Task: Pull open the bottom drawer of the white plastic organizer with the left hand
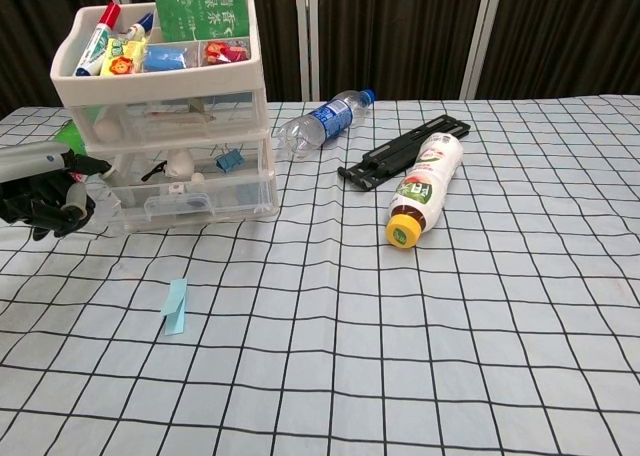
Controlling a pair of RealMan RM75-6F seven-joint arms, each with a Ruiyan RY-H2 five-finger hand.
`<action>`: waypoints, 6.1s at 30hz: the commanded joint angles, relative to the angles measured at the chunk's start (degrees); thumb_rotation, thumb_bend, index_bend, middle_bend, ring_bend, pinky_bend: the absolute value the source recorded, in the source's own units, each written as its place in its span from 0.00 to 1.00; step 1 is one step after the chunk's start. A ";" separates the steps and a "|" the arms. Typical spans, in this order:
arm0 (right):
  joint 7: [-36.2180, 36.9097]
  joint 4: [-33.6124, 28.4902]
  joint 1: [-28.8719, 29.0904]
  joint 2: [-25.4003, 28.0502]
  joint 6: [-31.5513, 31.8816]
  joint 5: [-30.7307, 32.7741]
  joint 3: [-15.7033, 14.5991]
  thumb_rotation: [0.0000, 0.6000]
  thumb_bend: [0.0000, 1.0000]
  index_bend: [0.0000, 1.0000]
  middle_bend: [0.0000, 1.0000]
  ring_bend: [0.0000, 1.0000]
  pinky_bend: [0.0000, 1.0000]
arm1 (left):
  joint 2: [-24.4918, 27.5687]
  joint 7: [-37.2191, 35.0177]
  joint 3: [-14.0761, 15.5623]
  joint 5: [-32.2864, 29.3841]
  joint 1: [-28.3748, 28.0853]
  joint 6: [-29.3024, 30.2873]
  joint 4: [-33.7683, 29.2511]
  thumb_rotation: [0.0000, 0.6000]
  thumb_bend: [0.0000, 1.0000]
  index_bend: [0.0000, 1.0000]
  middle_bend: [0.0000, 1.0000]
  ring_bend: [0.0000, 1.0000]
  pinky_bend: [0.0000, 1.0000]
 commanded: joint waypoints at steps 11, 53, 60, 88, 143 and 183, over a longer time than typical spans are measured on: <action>-0.16 -0.07 -0.01 -0.04 -0.02 -0.17 -0.09 1.00 0.03 0.04 0.00 0.00 0.00 | 1.04 -0.56 1.07 2.00 0.79 0.88 -2.21 1.00 1.00 0.29 0.73 0.76 0.65; -1.06 -0.32 0.07 -0.21 -0.50 -0.22 -0.36 1.00 0.03 0.04 0.00 0.00 0.00 | 3.94 -0.36 5.56 8.45 3.08 1.53 -7.06 1.00 1.00 0.31 0.73 0.76 0.65; -1.02 -0.38 0.05 -0.15 -0.47 -0.21 -0.36 1.00 0.03 0.04 0.00 0.00 0.00 | 3.97 -0.21 5.89 9.03 3.33 1.71 -7.21 1.00 1.00 0.31 0.73 0.76 0.65; -1.48 -0.59 -0.08 -0.21 -0.26 -0.39 -0.47 1.00 0.03 0.04 0.00 0.00 0.00 | 6.84 -0.64 6.47 15.44 5.75 6.55 -10.14 1.00 0.85 0.22 0.73 0.76 0.65; 1.20 -0.03 0.48 0.42 -1.33 0.10 -0.36 1.00 0.03 0.04 0.00 0.00 0.00 | 3.89 47.07 1.46 10.93 -12.98 3.92 -1.94 1.00 0.07 0.54 0.85 0.78 0.70; 2.62 0.13 0.36 0.84 -0.81 -0.10 -0.29 1.00 0.03 0.04 0.00 0.00 0.00 | -3.08 55.77 4.32 2.57 -17.10 3.50 3.38 1.00 0.16 0.40 0.85 0.78 0.70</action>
